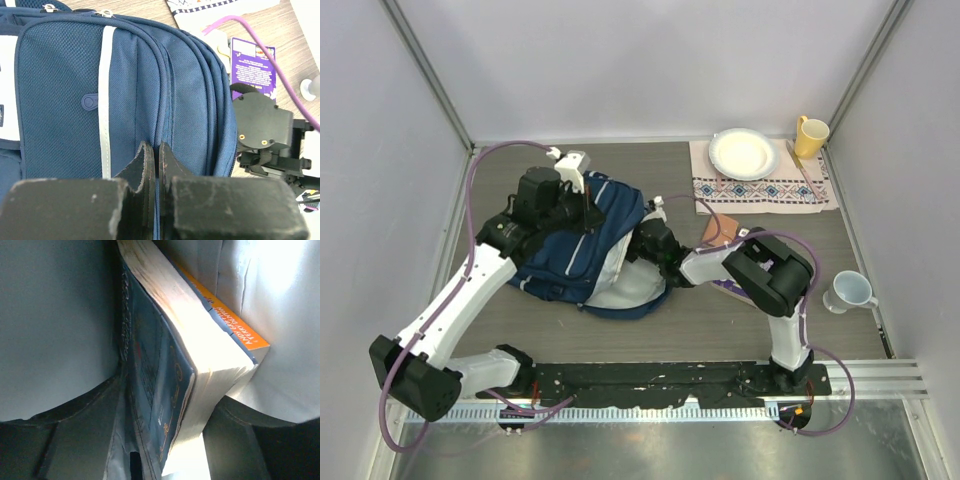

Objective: Pack the student bag
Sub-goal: Place the book in the student bag.

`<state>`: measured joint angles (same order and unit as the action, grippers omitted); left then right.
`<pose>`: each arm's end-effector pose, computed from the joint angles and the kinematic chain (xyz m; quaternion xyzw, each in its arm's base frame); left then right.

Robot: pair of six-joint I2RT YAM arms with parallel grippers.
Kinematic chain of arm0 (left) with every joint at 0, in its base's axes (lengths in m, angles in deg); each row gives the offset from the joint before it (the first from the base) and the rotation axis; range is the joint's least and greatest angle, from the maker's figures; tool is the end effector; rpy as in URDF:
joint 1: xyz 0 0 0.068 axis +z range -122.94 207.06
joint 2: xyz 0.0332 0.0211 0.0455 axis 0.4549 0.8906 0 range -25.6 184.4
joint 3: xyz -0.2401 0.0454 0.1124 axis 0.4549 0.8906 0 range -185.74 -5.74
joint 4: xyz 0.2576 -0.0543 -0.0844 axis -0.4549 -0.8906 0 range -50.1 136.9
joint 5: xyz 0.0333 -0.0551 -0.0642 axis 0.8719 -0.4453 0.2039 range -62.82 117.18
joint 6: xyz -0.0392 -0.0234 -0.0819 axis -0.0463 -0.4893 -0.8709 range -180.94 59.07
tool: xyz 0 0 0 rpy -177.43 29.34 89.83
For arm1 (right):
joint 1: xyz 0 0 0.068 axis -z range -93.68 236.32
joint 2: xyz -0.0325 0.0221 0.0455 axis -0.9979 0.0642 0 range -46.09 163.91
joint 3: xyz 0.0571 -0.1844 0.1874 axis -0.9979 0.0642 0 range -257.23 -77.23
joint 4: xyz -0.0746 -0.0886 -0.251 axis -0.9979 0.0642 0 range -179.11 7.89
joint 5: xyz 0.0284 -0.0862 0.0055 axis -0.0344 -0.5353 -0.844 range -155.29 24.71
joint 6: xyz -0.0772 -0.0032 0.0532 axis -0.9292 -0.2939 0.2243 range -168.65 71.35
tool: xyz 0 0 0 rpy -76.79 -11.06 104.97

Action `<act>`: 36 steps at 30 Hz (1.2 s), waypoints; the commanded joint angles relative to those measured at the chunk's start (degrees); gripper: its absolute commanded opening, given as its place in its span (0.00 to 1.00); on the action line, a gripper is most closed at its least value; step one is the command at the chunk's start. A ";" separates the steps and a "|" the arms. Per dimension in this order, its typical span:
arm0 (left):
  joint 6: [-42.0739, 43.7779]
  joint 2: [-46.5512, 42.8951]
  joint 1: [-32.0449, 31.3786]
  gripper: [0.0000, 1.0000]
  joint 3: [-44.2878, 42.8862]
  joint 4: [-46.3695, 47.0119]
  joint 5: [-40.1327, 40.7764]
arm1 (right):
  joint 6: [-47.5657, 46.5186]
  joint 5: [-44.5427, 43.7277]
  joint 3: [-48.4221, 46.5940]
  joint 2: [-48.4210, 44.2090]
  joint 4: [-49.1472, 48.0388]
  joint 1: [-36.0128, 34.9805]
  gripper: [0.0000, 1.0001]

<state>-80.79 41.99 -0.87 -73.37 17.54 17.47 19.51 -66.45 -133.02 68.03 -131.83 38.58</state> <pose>0.2752 -0.1620 0.3371 0.1031 0.8548 -0.2706 0.4306 0.3155 0.3444 0.1176 0.1473 0.7829 0.5080 0.3276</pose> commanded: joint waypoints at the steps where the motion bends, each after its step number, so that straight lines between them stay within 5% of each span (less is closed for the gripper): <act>1: -1.24 -3.52 0.59 0.00 -0.74 11.08 -3.12 | -6.81 -2.52 0.93 -8.20 7.29 0.20 0.75; 7: -1.15 -3.17 0.76 0.00 -0.22 10.82 -3.03 | -12.78 -2.70 -0.71 -11.64 16.33 0.20 0.85; 18: -1.41 -3.43 1.20 0.00 0.40 11.00 -2.68 | -11.92 -0.07 2.09 -15.34 22.07 0.20 0.82; 21: -1.59 -3.52 1.20 0.00 0.23 10.73 -2.68 | -10.60 0.38 2.35 -15.42 21.89 0.20 0.72; 24: -1.59 -3.78 1.20 0.00 0.40 10.73 -2.76 | -8.93 2.66 3.93 -15.43 18.31 0.20 0.38; 26: -1.68 -3.70 1.20 0.00 0.31 10.56 -2.94 | -8.48 2.93 3.50 -14.37 16.80 0.20 0.28; 36: -1.06 -3.70 1.47 0.00 1.89 10.03 -3.29 | -8.31 2.67 -3.18 -6.73 9.23 0.64 0.27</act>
<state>-81.78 41.58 0.07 -71.10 19.59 16.05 10.68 -63.64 -133.30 60.05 -116.16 38.82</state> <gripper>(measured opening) 0.027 0.268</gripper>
